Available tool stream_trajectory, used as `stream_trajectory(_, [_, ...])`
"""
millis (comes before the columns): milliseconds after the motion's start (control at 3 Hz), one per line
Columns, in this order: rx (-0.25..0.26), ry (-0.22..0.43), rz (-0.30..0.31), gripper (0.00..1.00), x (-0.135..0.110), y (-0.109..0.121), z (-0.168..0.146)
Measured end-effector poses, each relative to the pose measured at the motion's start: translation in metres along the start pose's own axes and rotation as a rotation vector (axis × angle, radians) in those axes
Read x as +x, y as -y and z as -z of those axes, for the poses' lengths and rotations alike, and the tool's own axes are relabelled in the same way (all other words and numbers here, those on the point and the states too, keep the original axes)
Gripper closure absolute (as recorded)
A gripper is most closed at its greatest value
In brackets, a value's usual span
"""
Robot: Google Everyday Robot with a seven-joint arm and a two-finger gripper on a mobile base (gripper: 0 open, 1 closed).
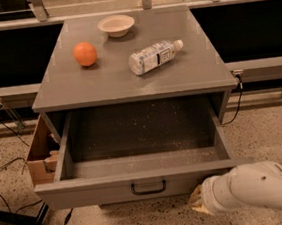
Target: Close top drawer
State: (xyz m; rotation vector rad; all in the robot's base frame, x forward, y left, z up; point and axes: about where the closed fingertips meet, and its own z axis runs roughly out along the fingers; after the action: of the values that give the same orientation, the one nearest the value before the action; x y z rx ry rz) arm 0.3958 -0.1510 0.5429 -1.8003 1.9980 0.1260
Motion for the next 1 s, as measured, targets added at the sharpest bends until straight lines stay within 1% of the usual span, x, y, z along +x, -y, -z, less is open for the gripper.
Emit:
stream_trajectory(333, [0.022,-0.005,0.0,1.0,0.012,0.025,0.001])
stream_trajectory(667, [0.053,-0.018,-0.002,1.0,0.034,0.079,0.01])
stream_trajectory(1000, [0.089,-0.023,-0.005,1.0,0.055,0.14,0.021])
